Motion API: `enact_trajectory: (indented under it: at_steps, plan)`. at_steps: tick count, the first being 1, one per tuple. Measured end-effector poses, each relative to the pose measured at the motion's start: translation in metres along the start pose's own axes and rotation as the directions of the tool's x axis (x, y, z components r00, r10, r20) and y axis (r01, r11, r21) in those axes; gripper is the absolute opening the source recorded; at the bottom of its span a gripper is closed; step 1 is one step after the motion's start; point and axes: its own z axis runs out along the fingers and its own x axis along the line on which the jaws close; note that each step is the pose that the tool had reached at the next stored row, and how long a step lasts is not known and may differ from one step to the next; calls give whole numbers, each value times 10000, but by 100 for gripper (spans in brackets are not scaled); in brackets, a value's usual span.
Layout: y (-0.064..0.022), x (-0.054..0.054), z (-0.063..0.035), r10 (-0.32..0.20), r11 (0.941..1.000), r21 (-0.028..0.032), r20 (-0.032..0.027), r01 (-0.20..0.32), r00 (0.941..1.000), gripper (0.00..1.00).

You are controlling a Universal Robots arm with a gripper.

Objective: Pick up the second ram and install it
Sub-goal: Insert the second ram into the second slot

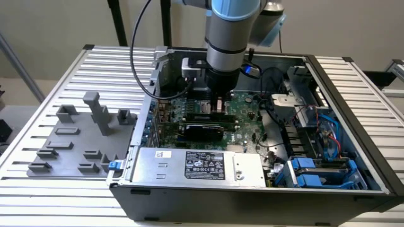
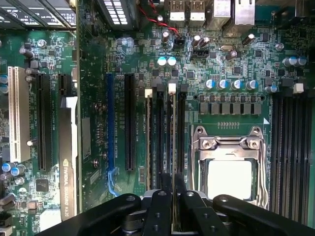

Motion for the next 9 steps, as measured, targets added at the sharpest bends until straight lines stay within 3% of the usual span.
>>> enact_trajectory:
  at_steps: [9]
  plan:
    - [3, -18, 36, 14, 10000, 0, 0, -14, 10000, 0]
